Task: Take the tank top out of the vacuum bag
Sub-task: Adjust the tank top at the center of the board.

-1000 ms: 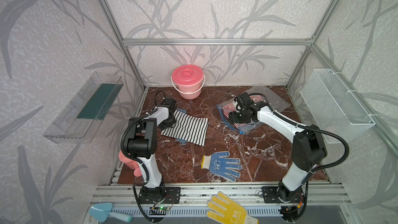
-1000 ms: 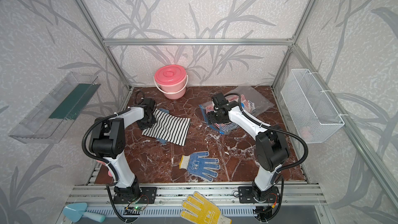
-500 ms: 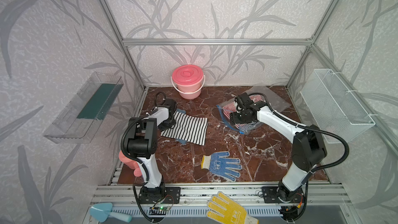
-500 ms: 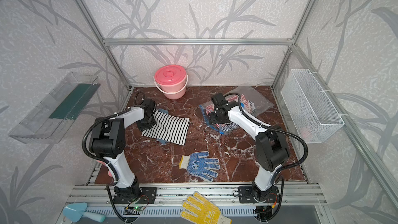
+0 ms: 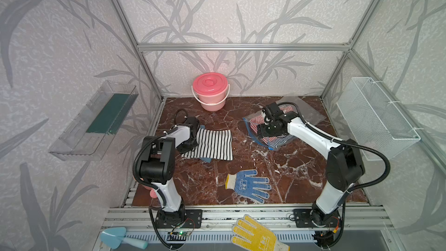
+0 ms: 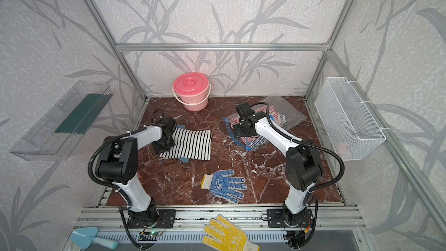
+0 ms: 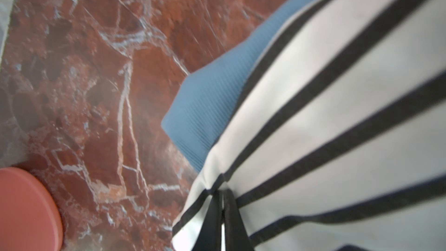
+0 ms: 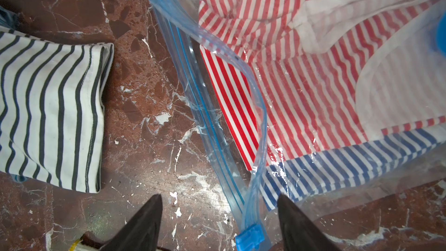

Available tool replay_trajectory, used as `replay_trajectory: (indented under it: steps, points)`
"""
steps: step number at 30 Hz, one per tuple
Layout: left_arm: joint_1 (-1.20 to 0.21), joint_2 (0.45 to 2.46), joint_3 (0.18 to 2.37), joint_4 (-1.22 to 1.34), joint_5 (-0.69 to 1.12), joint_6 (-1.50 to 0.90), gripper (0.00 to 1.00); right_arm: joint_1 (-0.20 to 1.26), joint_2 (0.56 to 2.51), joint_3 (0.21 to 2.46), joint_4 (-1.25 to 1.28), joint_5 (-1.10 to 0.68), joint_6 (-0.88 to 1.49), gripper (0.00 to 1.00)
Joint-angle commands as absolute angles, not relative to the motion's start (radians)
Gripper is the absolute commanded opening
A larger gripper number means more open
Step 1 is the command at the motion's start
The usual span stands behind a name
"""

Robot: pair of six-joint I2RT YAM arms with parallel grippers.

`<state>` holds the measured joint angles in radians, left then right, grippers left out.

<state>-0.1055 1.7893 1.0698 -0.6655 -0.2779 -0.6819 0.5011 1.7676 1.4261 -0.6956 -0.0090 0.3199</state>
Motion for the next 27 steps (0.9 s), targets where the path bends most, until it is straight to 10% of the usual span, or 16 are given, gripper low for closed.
replay_trajectory:
  steps: [1,27]
  points:
    - [-0.173,1.770,1.045,-0.756,-0.232,-0.729,0.09,0.498,1.775,1.448,-0.719,-0.017,0.310,0.75]
    - [-0.307,1.563,1.140,-0.631,0.028,-0.703,0.62,0.499,1.846,1.426,-0.607,0.114,0.272,0.75]
